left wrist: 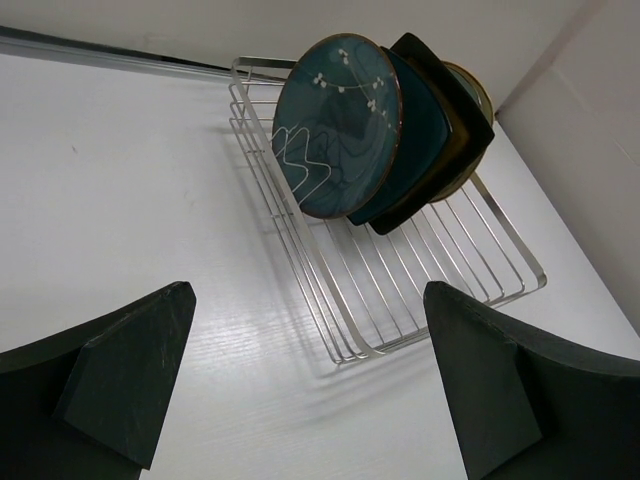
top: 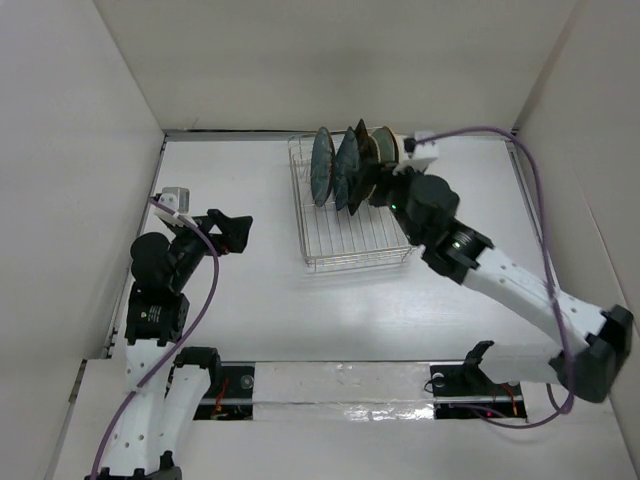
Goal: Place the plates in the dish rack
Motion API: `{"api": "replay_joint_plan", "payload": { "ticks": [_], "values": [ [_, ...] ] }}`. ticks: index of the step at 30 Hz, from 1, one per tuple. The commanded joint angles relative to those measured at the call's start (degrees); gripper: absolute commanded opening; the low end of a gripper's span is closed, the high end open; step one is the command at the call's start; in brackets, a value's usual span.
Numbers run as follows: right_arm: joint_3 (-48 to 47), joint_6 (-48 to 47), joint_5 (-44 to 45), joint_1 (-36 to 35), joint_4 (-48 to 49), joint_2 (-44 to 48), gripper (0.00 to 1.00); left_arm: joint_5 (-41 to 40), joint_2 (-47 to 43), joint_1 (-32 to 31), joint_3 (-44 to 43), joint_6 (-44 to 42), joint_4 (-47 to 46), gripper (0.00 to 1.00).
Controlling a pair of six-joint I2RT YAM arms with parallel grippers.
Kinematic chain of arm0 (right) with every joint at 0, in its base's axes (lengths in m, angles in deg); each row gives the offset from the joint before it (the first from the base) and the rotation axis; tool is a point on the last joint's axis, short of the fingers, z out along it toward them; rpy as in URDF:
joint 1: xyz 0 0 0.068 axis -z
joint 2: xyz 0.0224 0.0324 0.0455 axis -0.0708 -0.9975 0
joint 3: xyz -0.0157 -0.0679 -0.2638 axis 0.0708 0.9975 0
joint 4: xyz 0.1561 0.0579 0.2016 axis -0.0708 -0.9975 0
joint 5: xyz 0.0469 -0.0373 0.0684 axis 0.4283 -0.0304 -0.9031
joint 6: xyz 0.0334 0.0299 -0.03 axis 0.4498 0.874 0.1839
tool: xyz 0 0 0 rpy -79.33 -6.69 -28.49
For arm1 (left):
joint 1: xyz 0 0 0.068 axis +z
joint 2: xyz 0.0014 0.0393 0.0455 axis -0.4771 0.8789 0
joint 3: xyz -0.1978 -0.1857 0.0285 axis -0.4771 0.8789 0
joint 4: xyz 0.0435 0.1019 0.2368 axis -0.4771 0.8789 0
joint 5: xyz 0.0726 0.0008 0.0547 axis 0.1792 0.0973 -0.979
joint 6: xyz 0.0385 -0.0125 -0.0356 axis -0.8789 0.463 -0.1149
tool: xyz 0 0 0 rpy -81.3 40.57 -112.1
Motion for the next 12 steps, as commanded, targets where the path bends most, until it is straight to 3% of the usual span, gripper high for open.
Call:
{"api": "replay_joint_plan", "payload": {
  "ticks": [1,6,12],
  "values": [
    [10.8,1.7,-1.4,-0.7,4.5,10.7,0.98,1.4,-1.2,-0.2,0.4,-1.1,-4.0,0.99],
    [23.9,4.4,-0.3,-0.7,-0.2,28.9,0.96,2.2,-1.8,-0.2,0.9,-1.3,-5.0,0.99],
    [24.6,6.3,-2.3,-0.7,-5.6,32.1,0.96,0.9,-2.6,-0.2,1.1,-1.2,-5.0,0.99]
  ]
}}
